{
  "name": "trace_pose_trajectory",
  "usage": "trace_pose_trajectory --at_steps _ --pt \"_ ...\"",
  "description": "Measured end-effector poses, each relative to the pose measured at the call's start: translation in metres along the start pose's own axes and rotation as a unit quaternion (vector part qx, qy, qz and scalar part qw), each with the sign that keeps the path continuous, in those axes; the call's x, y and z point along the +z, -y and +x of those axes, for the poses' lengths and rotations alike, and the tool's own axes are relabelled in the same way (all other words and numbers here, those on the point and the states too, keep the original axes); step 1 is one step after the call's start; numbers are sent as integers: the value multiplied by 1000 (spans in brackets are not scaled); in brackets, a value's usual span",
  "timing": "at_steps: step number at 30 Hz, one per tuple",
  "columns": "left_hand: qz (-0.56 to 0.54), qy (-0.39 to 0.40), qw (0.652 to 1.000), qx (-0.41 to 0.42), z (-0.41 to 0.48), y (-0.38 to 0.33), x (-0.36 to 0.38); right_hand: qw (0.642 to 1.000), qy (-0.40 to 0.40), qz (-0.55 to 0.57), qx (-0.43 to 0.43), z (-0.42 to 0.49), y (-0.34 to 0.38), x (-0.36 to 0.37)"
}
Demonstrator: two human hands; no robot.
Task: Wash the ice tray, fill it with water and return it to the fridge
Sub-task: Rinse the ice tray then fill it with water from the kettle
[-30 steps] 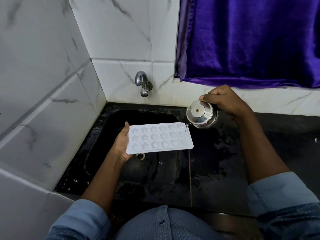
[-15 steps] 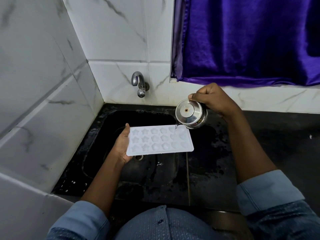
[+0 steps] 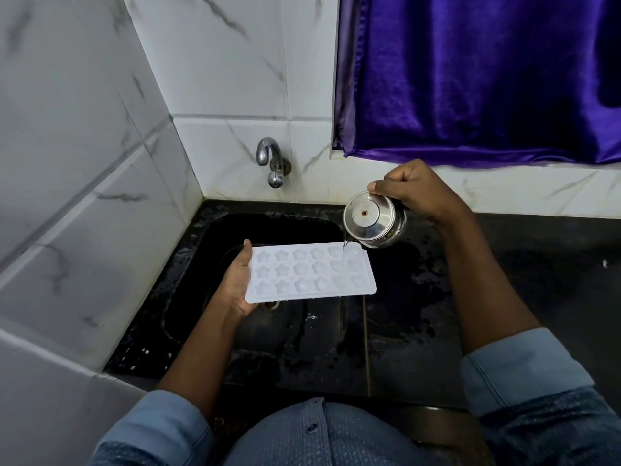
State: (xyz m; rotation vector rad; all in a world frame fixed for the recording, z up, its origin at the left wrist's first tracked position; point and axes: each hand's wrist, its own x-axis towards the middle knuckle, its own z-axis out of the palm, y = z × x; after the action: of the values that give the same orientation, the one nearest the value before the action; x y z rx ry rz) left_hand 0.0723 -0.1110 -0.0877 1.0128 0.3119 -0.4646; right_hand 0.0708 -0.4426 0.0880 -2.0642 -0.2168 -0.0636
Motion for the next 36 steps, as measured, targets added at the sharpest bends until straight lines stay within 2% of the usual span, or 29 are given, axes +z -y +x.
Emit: trace_pose_trajectory --at_steps 21,36 --pt "5 -3 1000 4 -1 2 12 998 -1 69 8 1 2 29" --pt "-17 7 1000 -7 0 2 5 998 8 63 4 -1 1 37"
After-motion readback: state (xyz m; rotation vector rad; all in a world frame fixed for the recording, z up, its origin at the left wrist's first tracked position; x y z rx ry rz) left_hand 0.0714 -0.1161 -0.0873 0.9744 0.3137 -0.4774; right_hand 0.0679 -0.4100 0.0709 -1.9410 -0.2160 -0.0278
